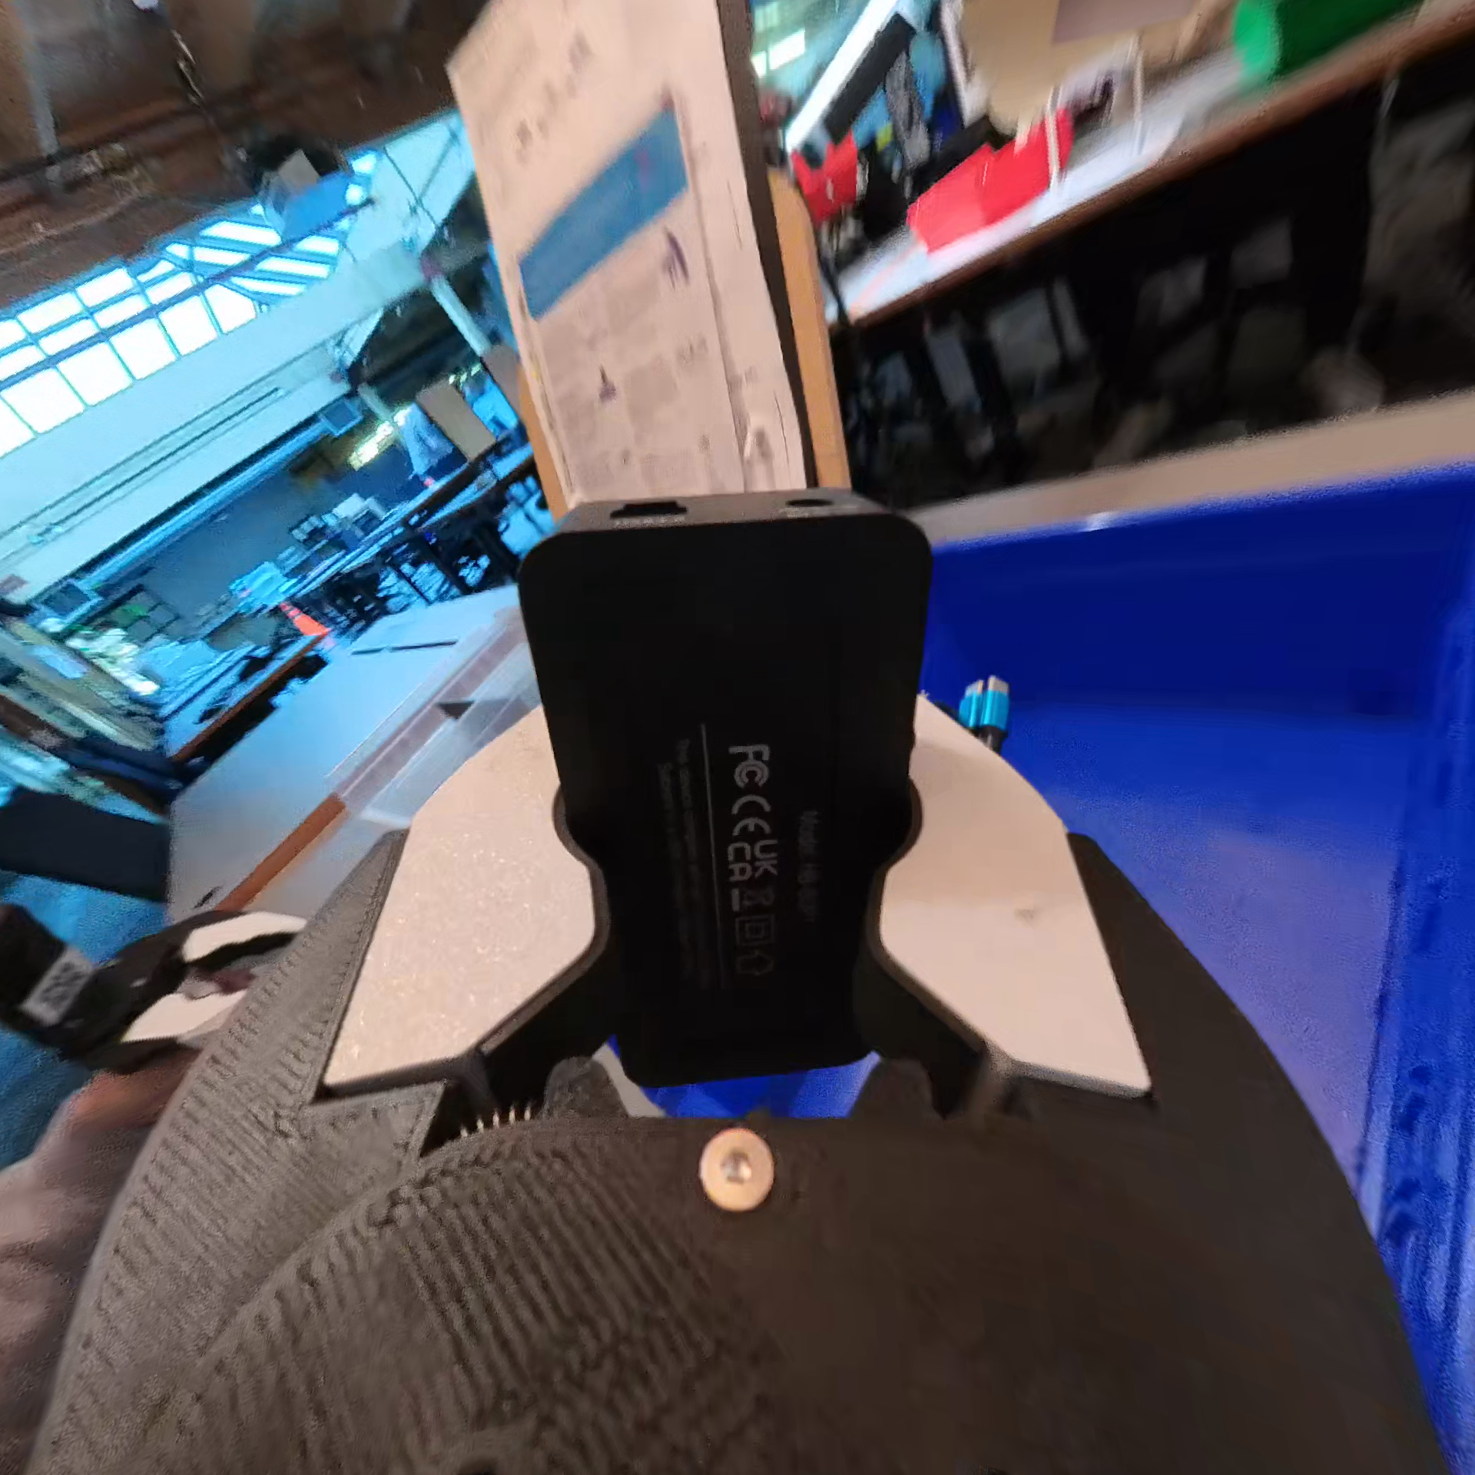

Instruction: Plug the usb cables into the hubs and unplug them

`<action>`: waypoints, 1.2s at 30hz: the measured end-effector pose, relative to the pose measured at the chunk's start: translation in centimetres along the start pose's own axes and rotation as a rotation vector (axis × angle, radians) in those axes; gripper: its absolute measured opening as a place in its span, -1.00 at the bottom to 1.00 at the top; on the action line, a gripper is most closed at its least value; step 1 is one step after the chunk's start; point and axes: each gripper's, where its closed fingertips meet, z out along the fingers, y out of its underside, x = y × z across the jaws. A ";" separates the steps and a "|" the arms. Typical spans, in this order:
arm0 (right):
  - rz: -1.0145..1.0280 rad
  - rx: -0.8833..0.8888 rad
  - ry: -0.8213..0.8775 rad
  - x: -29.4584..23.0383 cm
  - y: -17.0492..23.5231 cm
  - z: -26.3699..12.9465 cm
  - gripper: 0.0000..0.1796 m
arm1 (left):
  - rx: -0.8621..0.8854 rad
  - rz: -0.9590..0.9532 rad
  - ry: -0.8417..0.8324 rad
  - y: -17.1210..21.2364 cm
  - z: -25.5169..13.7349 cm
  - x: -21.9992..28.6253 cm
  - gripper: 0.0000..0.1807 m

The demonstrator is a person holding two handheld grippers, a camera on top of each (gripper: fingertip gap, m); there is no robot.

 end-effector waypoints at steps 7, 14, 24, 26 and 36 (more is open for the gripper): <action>0.118 -0.296 0.119 5.8 4.7 2.8 -0.20 | -0.080 0.042 -0.006 1.7 0.0 0.3 -0.58; -0.336 -0.568 0.479 11.5 4.3 3.8 -0.21 | -0.117 0.028 0.004 2.6 0.5 0.1 -0.59; -0.429 -0.552 0.456 12.4 2.8 6.7 -0.43 | -0.165 0.021 0.014 3.9 1.1 0.1 -0.59; -0.478 -0.523 0.462 11.5 2.6 6.6 -0.41 | -0.173 0.027 0.011 4.1 1.0 -0.2 -0.58; -0.496 -0.035 0.021 -5.8 4.0 8.7 -0.31 | -0.149 0.143 -0.265 -2.6 -3.0 -11.9 -0.58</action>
